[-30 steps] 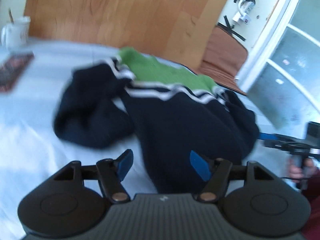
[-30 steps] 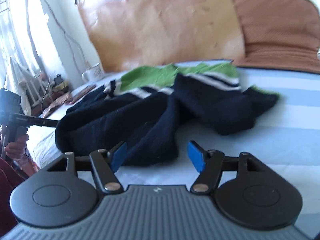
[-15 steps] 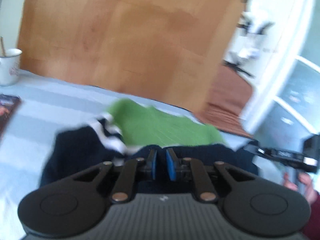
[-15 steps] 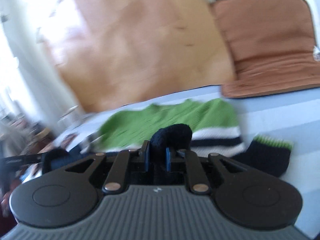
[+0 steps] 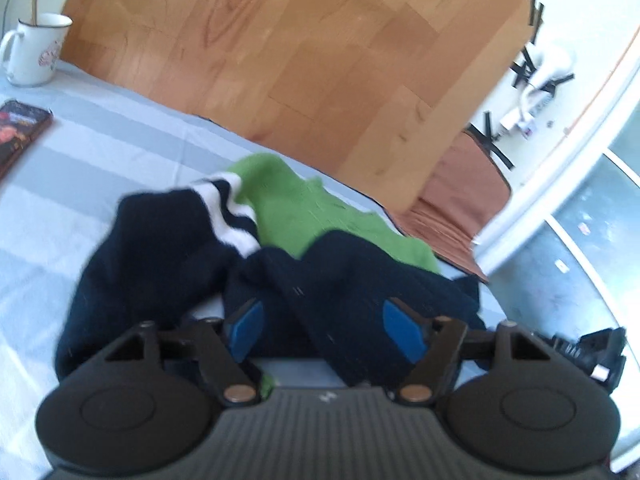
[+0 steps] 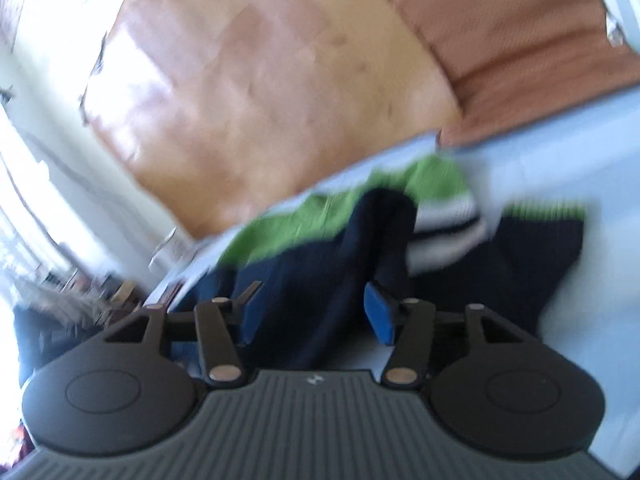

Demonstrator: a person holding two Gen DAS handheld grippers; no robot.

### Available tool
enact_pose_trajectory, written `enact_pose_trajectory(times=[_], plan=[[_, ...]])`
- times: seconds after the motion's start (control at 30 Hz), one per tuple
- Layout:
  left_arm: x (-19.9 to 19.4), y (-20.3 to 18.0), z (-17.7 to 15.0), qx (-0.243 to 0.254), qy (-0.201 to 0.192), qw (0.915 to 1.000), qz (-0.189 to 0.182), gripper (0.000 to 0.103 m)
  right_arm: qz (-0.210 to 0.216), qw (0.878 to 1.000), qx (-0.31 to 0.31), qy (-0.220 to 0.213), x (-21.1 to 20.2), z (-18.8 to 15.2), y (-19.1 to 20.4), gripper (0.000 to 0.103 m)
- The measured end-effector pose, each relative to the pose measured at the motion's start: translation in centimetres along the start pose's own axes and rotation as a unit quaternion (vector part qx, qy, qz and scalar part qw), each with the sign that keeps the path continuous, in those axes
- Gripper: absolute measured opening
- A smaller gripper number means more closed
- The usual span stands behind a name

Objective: Fold small clothes

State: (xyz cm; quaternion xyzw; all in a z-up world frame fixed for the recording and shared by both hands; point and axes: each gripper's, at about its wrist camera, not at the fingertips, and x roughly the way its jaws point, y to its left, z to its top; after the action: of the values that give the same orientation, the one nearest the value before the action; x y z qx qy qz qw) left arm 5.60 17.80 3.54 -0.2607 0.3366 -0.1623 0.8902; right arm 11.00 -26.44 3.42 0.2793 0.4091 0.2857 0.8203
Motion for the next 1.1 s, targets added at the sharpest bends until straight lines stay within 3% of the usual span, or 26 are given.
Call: enact_pose_trajectory(times=[0.1, 0.17, 0.27, 0.33, 0.37, 0.4, 0.47, 0.63, 0.83, 0.97, 1.1], plan=[[1.5, -0.2, -0.3, -0.019, 0.021, 0.9994, -0.021, 0.076, -0.001, 0.999, 0.023, 0.038, 1.7, -2.0, -0.1, 0.058], [3.2, -0.5, -0.5, -0.025, 0.034, 0.999, -0.015, 0.075, 0.002, 0.998, 0.029, 0.055, 3.2, -2.8, 0.1, 0.058], [5.6, -0.1, -0.7, -0.044, 0.057, 0.9974, 0.001, 0.064, 0.012, 0.998, 0.032, 0.045, 4.2, -3.0, 0.6, 0.058], [6.5, 0.1, -1.0, -0.055, 0.068, 0.9961, 0.009, 0.023, 0.014, 0.998, 0.04, 0.041, 5.3, -2.9, 0.9, 0.057], [6.6, 0.1, -1.2, -0.062, 0.074, 0.9954, 0.005, 0.016, 0.018, 0.998, 0.046, 0.043, 6.0, -2.9, 0.9, 0.049], [6.5, 0.1, -1.3, -0.069, 0.078, 0.9946, -0.006, 0.009, 0.02, 0.997, 0.05, 0.047, 6.5, -2.9, 1.0, 0.033], [5.8, -0.5, -1.6, -0.062, 0.073, 0.9954, -0.007, 0.009, 0.018, 0.996, 0.051, 0.065, 7.7, -3.2, 1.2, 0.011], [0.6, -1.7, -1.7, -0.034, 0.049, 0.9982, -0.002, 0.009, 0.006, 0.998, 0.013, 0.054, 4.4, -2.7, 2.3, 0.01], [-8.3, -1.7, -3.6, 0.001, 0.027, 0.9989, 0.038, 0.009, -0.046, 0.997, -0.053, 0.037, -6.7, -3.6, 2.9, 0.01], [-10.5, -0.9, -6.7, -0.006, 0.052, 0.9972, 0.053, 0.009, -0.085, 0.993, -0.057, 0.053, -11.7, -7.0, 2.5, 0.01], [-8.3, 0.5, -10.0, -0.02, 0.106, 0.9911, 0.077, 0.011, -0.12, 0.987, -0.05, 0.091, -10.5, -10.7, 0.9, 0.011]])
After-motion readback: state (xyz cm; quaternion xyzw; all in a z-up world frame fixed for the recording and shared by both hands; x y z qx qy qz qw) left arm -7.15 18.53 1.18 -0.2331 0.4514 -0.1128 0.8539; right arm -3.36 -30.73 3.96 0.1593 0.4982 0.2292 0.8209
